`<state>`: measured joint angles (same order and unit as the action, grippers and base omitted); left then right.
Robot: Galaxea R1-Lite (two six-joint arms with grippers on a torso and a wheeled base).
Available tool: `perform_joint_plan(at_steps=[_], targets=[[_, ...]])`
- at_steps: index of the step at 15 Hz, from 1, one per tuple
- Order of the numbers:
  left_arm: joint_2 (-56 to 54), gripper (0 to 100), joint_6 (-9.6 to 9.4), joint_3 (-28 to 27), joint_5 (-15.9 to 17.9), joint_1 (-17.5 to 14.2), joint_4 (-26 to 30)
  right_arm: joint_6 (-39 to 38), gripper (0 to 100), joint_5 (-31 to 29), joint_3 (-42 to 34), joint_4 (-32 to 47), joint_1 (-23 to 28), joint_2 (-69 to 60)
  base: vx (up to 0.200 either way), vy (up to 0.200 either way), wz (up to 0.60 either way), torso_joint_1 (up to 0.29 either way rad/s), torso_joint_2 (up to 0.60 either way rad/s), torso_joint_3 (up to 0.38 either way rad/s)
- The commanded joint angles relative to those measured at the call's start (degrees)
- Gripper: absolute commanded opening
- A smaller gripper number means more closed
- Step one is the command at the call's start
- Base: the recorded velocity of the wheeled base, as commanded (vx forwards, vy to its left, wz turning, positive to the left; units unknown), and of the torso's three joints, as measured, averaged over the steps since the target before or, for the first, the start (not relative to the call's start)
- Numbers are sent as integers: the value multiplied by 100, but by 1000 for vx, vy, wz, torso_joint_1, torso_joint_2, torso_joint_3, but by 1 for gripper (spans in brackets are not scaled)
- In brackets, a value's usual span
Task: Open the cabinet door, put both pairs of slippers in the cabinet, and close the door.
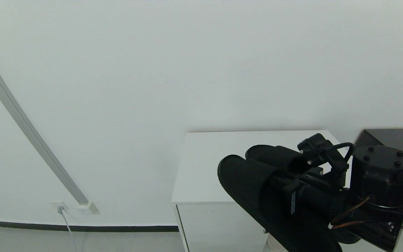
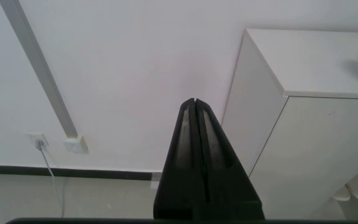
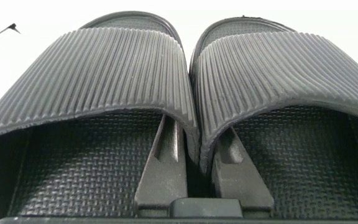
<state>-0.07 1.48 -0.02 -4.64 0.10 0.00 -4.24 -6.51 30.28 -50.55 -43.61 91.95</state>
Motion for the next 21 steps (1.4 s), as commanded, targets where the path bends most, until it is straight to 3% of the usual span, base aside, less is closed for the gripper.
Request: perform_joint_plan(at_steps=[1,10,21], targets=[[7,0,2,2,-1,-1,0,2,0,9,-101,-7,-87,-20,-200,0,0,2,-2,-2],[7,0,11,2,-1,-1,0,11,0,53,-137,-16,-122,51,-200,0,0,2,1,3],[7,0,11,-6,-1,-1,0,108,0,1,-154,-25,-148,51,0,0,0,0,0,0]])
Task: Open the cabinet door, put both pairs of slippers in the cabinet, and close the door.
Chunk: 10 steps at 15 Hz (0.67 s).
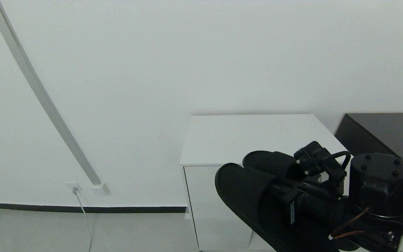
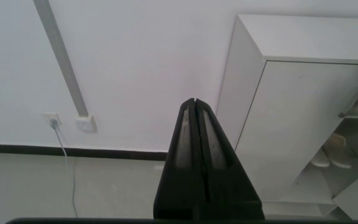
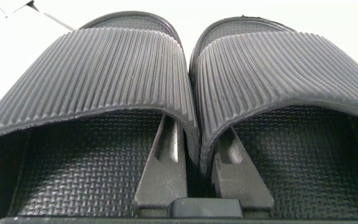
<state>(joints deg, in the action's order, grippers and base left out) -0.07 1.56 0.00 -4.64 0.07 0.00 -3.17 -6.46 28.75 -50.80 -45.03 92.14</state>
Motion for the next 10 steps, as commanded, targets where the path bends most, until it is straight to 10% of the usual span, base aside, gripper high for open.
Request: perform_joint_plan(at_steps=[1,10], targets=[[7,0,2,0,-1,1,0,27,0,-4,-1,0,-6,32,0,0,0,0,0,0],[7,0,2,-9,-1,1,0,36,0,-4,-1,9,-32,32,0,-178,0,3,1,1]])
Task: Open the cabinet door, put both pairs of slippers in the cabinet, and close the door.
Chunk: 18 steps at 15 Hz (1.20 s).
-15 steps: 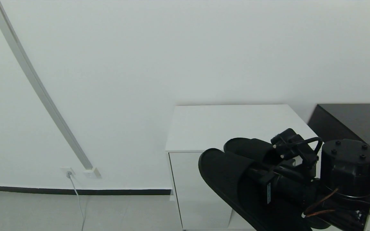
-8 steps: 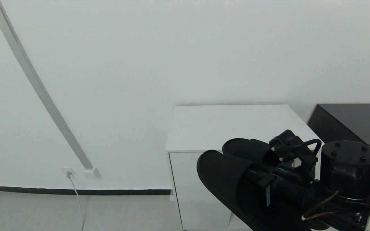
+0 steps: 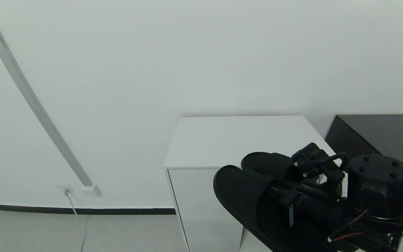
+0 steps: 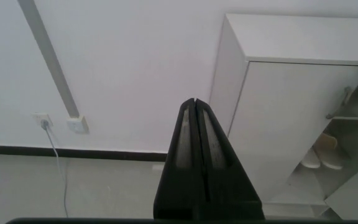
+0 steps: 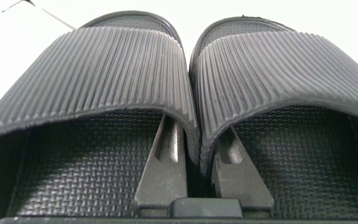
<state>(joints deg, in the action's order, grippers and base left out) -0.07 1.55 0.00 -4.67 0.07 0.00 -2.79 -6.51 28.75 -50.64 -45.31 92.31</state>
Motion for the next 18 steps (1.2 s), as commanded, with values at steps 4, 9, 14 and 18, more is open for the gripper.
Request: perform_joint_plan(at_steps=[4,9,14,18], targets=[[7,0,3,0,1,1,0,-2,0,1,8,-7,-4,24,0,-200,0,4,5,4],[7,0,3,0,1,1,0,-2,0,1,8,-7,-30,24,0,-200,0,4,1,6],[7,0,3,0,1,1,0,-2,0,1,-1,-16,-30,59,0,-40,0,1,0,2],[7,0,3,0,1,1,0,-11,0,1,-1,-25,-30,68,0,0,0,0,0,0]])
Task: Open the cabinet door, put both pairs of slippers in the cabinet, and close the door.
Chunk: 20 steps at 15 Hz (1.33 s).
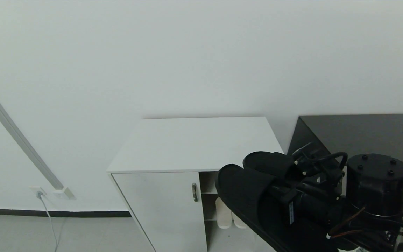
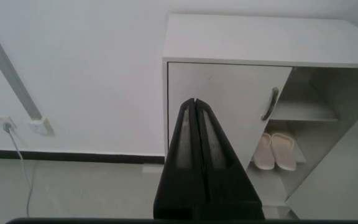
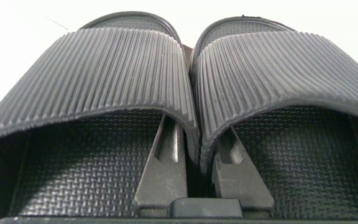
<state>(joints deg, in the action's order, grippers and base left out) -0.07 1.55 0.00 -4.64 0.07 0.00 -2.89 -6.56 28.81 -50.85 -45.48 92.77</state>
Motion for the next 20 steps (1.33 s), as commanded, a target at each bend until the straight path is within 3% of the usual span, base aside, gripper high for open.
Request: perform_joint_plan(at_steps=[1,14,20], targets=[[7,0,3,0,-1,1,0,-1,0,14,-7,-4,-13,39,0,0,0,0,0,0],[7,0,3,-9,-1,1,9,-45,0,67,-112,-39,-75,127,0,0,0,0,0,0],[7,0,3,-9,-1,1,0,-45,0,76,-138,-39,-101,154,0,0,0,-145,342,189]])
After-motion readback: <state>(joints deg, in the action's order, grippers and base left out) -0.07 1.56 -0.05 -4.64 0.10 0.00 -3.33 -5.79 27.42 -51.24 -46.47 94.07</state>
